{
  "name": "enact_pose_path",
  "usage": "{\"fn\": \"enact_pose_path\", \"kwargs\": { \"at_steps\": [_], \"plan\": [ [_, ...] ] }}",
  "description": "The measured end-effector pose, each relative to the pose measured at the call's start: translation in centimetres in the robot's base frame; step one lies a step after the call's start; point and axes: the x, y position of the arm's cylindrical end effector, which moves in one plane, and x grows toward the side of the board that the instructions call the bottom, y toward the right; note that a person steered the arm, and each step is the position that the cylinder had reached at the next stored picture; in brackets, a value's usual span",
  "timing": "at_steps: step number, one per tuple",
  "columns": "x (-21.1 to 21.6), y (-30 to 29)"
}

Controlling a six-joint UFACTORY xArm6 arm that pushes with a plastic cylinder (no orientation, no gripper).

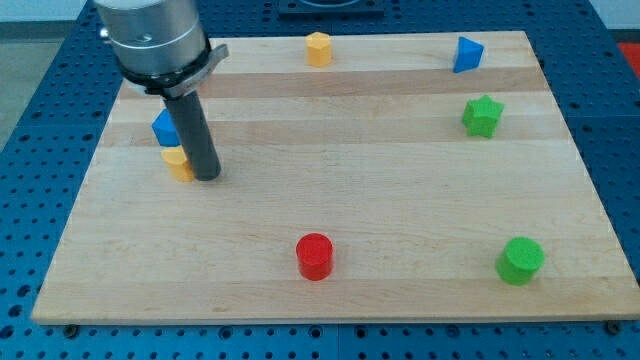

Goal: Move the yellow hexagon towards the blue cube

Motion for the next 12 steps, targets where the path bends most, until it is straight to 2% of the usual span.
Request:
{"fn": "enact_pose_path", "kwargs": {
  "at_steps": [2, 3, 6, 8, 9, 10, 11, 12],
  "plan": [
    [-0.9, -0.6],
    [-1.6, 2.5],
    [-11.2, 17.9],
    [-19.7, 20.2],
    [-22.7, 18.6],
    [-23.1, 16.5],
    [-22.9, 13.6],
    [-20.1, 10.9]
  ]
}}
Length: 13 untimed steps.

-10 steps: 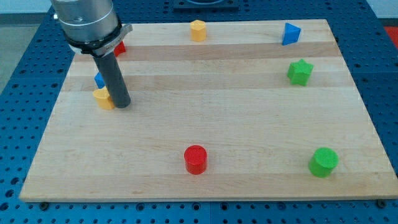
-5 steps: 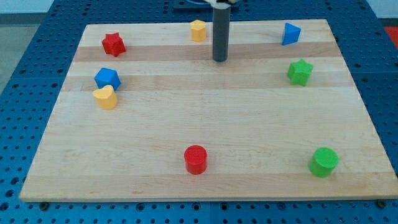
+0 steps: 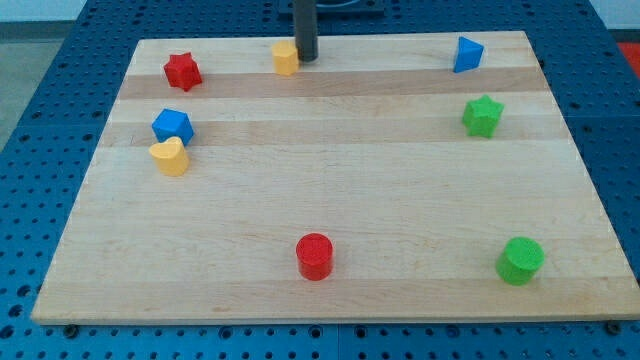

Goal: Move the yellow hexagon towards the blue cube

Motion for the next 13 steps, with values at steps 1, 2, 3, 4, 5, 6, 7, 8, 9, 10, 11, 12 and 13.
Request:
{"fn": "enact_pose_path", "kwargs": {
  "at_steps": [1, 2, 3, 4, 5, 6, 7, 8, 9, 10, 11, 12, 13],
  "plan": [
    [5.5, -2.7],
    [11.6, -5.3],
    [12.2, -4.4],
    [10.0, 1.9],
    [7.0, 6.7],
    [0.9, 6.7],
    [-3.6, 3.9],
    [-5.5, 0.6],
    [-5.5, -0.5],
    [-4.6, -1.6],
    [-0.5, -2.2],
    [4.3, -3.1],
    [8.5, -4.3]
  ]
}}
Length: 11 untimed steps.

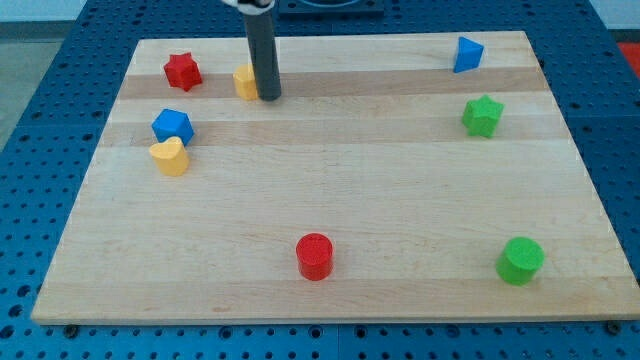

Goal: Move the yellow hexagon towards the blue cube

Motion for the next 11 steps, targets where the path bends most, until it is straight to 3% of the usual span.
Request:
{"fn": "enact_pose_path", "kwargs": {
  "at_steps": [2, 3, 4, 5, 6, 7, 9, 11],
  "plan": [
    [5.4, -2.3],
    [7.7, 2.2],
    [5.9, 6.1],
    [1.3, 7.3],
    [-4.0, 5.9],
    [-5.2, 1.9],
    [-4.9, -1.4],
    [1.7, -4.0]
  ]
}}
